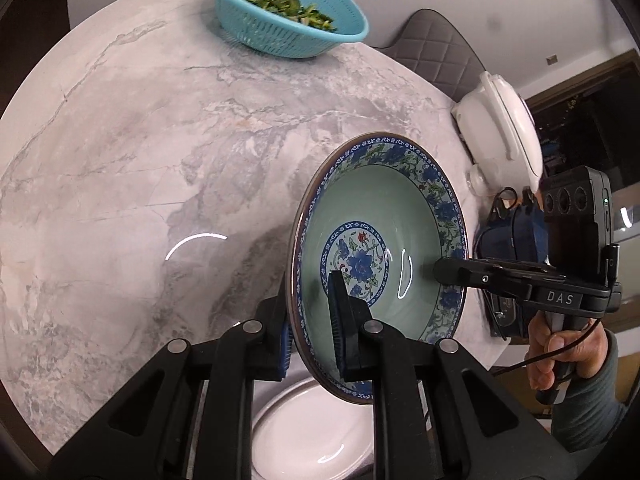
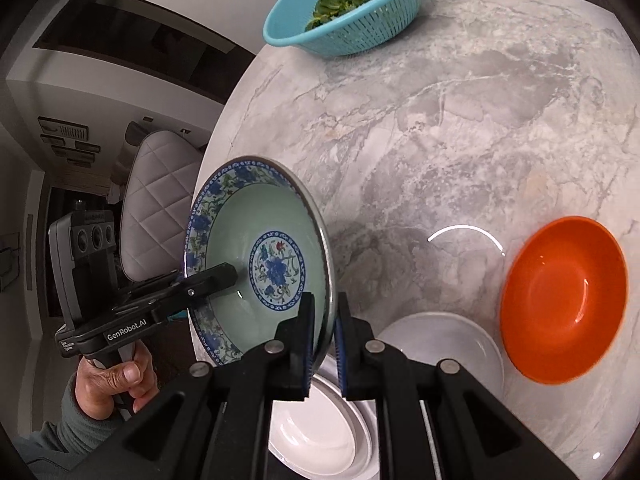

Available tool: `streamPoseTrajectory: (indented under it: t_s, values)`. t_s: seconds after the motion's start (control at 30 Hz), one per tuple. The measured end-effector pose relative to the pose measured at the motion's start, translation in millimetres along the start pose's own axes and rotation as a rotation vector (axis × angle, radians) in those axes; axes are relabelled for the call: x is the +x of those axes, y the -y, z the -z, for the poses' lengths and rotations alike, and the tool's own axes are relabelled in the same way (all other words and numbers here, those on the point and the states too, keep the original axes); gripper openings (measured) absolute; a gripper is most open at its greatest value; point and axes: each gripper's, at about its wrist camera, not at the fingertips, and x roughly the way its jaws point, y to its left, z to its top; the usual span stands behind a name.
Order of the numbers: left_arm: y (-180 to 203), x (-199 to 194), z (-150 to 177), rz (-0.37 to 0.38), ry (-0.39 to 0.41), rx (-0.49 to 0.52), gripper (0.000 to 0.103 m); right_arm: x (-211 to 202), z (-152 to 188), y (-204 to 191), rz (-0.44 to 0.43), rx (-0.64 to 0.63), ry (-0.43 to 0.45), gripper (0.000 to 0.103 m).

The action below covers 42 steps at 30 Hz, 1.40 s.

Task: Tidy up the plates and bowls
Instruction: 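Lift the patterned bowl with both grippers and carry it toward the dark appliance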

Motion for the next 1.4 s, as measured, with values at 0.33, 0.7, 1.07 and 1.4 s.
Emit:
streamPoseTrajectory:
  t_s: [0.33, 0.7, 1.07, 1.4]
  values:
    - [95, -1, 43, 0.077, -0.044, 0.179, 0.014, -79, 88, 7, 0.047, 0.11, 0.159, 0.012]
    - [182, 66, 129, 0.044, -0.134, 0.241, 0.014, -116, 191, 76, 0.047, 0.251, 0.195, 0.012]
    - [220, 149, 184, -0.021, -0.191, 0.192, 0.014, -120, 232, 152, 0.066, 0.243, 0.144, 0.012]
    - [232, 201, 203, -0.07, -0.223, 0.197, 0.014, -109, 241, 190, 0.117, 0.198, 0.105, 0.012]
